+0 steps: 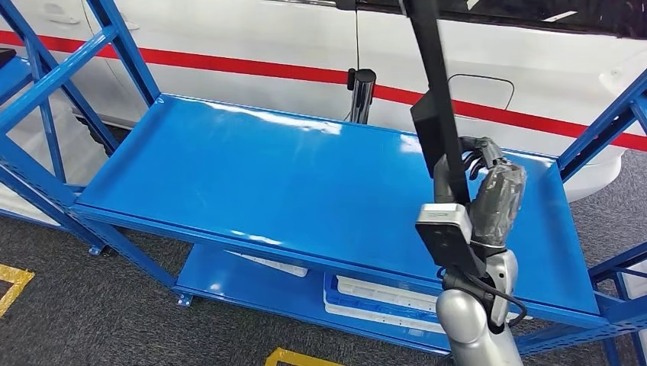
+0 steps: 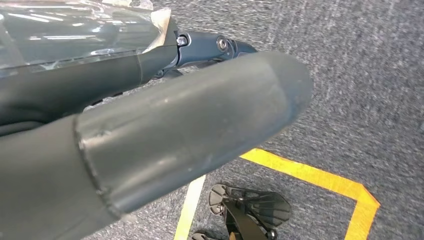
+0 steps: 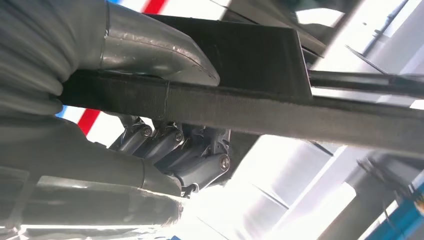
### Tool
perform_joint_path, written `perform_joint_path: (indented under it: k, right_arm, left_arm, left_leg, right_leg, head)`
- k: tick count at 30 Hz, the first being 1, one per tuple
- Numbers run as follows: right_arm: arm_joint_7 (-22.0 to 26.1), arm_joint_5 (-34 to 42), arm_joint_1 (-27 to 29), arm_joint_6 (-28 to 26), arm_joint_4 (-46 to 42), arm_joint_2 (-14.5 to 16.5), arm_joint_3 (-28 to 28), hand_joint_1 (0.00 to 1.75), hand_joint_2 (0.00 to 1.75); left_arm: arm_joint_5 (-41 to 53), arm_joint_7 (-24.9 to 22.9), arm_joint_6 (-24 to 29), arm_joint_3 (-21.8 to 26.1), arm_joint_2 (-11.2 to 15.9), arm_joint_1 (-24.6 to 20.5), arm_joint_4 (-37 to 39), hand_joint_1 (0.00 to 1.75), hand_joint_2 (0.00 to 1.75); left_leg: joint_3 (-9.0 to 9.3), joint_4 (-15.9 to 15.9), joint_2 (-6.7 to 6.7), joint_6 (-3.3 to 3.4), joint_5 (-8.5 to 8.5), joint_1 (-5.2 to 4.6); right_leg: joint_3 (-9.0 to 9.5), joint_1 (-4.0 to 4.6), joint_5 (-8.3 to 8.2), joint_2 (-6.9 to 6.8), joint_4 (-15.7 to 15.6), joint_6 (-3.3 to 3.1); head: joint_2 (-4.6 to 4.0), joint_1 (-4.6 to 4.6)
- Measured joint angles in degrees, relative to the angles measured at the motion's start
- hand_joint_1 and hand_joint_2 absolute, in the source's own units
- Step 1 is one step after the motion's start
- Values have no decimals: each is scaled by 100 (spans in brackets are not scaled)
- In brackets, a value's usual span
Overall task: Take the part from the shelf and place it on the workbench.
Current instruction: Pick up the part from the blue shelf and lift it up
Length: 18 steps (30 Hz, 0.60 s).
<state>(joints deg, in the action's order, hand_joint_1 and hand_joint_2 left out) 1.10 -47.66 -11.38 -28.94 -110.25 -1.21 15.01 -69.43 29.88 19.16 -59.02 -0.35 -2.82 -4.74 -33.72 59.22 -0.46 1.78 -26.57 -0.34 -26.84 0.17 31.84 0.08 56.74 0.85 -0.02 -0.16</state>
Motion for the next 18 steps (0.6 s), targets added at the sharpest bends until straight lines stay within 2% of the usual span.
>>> perform_joint_path:
  k: [10,12,16,18]
  right_arm:
    - [42,250,17,10,-460,-91,-84,175,175]
    - [170,621,58,21,-505,-110,-84,175,175]
    - [517,2097,245,207,-721,-197,-78,175,175]
    - [590,2582,321,377,-849,-241,-74,175,175]
  left_arm:
    - [2,13,-27,-104,25,-28,-28,0,0]
    - [-1,55,-54,-105,26,-28,-35,0,0]
    - [-15,161,-193,-107,37,-21,-38,0,175]
    - [-25,208,-283,-109,51,-22,-39,0,175]
  left_leg:
    - [4,-1,1,-1,1,4]
    - [3,0,-2,-1,1,4]
    - [-1,-1,-3,0,0,2]
    - [-2,0,-1,0,0,1]
  right_leg:
    - [2,4,0,1,0,0]
    - [3,3,0,0,0,0]
    - [1,2,0,-1,0,0]
    - [0,2,0,-1,0,0]
  head:
    - [0,1]
    - [0,1]
    - [0,0]
    - [0,0]
